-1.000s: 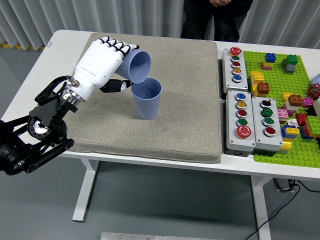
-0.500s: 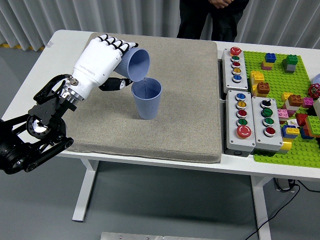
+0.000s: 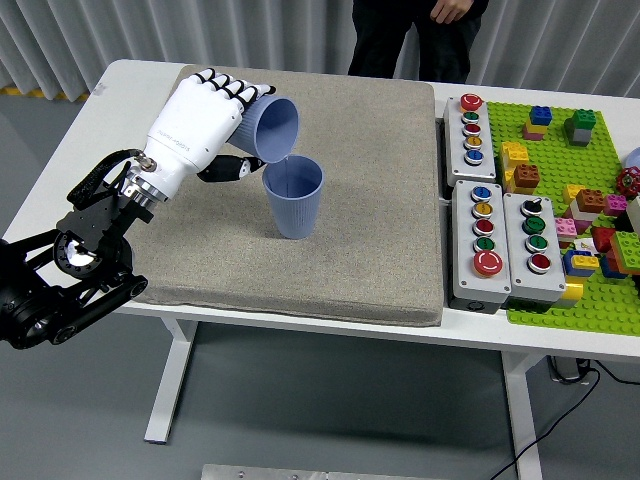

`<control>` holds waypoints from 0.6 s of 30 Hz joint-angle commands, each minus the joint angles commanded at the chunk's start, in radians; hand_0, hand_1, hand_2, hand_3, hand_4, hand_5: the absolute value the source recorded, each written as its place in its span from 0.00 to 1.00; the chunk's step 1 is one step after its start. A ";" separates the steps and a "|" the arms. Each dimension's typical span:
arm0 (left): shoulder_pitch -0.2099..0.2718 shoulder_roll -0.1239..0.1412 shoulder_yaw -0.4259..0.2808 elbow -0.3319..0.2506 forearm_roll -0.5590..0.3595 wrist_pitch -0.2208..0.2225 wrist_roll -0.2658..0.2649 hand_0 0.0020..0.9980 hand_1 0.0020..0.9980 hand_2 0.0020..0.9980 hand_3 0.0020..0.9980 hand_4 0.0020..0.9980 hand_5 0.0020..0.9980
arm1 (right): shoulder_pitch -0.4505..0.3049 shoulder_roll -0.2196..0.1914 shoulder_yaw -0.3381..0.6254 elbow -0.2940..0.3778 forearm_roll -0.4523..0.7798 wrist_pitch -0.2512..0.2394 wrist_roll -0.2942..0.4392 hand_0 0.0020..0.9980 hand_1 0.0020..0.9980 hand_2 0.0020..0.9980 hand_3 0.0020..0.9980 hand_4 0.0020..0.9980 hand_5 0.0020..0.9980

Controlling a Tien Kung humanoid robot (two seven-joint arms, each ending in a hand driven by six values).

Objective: Pick cup pour cup place

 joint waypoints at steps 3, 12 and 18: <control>0.001 0.000 0.006 0.004 0.000 0.004 0.002 0.59 0.55 0.53 0.54 0.69 0.26 | 0.000 0.000 0.000 0.000 0.000 0.000 0.000 0.69 0.66 0.58 0.58 0.00 0.00; -0.007 0.004 0.032 0.012 0.000 0.016 0.013 0.59 0.55 0.53 0.54 0.68 0.26 | -0.001 0.000 0.000 0.000 0.000 0.000 -0.001 0.69 0.66 0.58 0.58 0.00 0.00; -0.016 0.012 0.039 0.011 0.000 0.016 0.021 0.59 0.55 0.53 0.54 0.68 0.26 | -0.002 0.000 0.001 0.000 0.001 0.000 0.000 0.69 0.66 0.58 0.58 0.00 0.00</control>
